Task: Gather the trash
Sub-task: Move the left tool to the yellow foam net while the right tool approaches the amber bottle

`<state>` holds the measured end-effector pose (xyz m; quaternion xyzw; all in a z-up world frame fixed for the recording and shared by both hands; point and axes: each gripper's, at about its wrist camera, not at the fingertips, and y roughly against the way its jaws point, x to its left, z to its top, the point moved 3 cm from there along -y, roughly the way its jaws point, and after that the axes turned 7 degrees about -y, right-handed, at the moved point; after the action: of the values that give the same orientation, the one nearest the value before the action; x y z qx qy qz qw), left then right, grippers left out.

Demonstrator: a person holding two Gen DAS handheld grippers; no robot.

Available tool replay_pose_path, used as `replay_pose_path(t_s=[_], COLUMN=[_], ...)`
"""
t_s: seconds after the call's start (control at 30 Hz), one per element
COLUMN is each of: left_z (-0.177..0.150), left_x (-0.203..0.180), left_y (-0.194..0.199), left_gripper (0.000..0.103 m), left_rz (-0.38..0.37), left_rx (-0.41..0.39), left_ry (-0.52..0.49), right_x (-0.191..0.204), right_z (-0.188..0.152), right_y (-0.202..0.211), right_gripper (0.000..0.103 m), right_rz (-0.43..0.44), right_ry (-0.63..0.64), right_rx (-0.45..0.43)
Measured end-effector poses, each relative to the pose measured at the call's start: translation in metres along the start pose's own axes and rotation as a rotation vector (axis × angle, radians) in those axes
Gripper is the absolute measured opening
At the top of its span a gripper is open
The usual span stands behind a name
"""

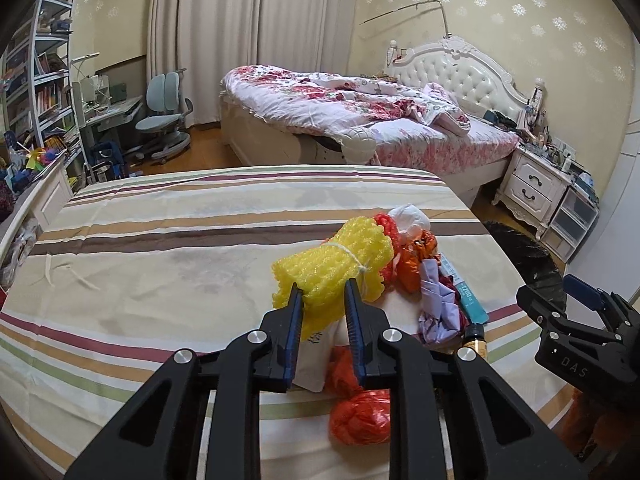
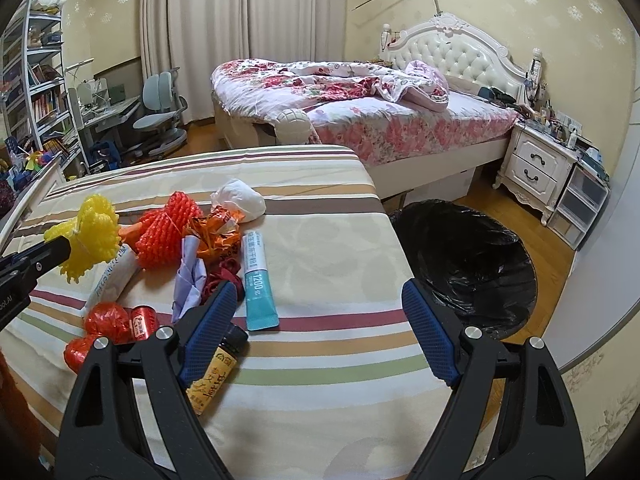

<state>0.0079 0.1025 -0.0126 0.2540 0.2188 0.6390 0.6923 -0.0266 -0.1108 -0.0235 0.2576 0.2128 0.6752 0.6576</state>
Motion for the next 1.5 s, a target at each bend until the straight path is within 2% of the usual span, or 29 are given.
replay_pose_path(t_s=[0.27, 0.33, 0.53, 0.63, 0.73, 0.77, 0.8, 0.9, 1.1, 1.37, 1.5], left_z=[-0.023, -0.031, -0.063, -0.069, -0.067, -0.067, -0.066, -0.065, -0.058, -0.050, -0.050], left_x=[0.031, 0.036, 0.057, 0.061, 0.060, 0.060, 0.060, 0.062, 0.067, 0.067, 0.064], left_y=[0.005, 0.008, 0.012, 0.012, 0.013, 0.014, 0.014, 0.015, 0.006, -0.007, -0.012], left_gripper=[0.022, 0.022, 0.022, 0.026, 0.044, 0.055, 0.061, 0.072, 0.076, 0.076, 0.075], left_rz=[0.074, 0.085, 0.106, 0.102, 0.110, 0.107, 0.107, 0.123, 0.124, 0.104, 0.072], left_rx=[0.037, 0.049, 0.101, 0.102, 0.093, 0.090, 0.083, 0.068, 0.058, 0.080, 0.103], left_ry=[0.040, 0.050, 0.093, 0.114, 0.108, 0.107, 0.106, 0.094, 0.092, 0.056, 0.035], right_x=[0.024, 0.030, 0.044, 0.047, 0.047, 0.046, 0.046, 0.046, 0.041, 0.038, 0.038], right_z=[-0.013, -0.018, -0.033, -0.040, -0.042, -0.042, -0.043, -0.045, -0.050, -0.051, -0.052], right_y=[0.007, 0.008, 0.009, 0.005, 0.002, 0.000, -0.001, -0.008, -0.017, -0.019, -0.020], right_gripper=[0.082, 0.076, 0.074, 0.072, 0.070, 0.069, 0.069, 0.066, 0.054, 0.044, 0.034], right_rz=[0.052, 0.070, 0.097, 0.093, 0.086, 0.084, 0.084, 0.080, 0.081, 0.084, 0.099], right_ry=[0.054, 0.069, 0.102, 0.106, 0.099, 0.097, 0.095, 0.089, 0.082, 0.087, 0.086], right_rx=[0.030, 0.042, 0.079, 0.098, 0.111, 0.116, 0.120, 0.141, 0.179, 0.188, 0.196])
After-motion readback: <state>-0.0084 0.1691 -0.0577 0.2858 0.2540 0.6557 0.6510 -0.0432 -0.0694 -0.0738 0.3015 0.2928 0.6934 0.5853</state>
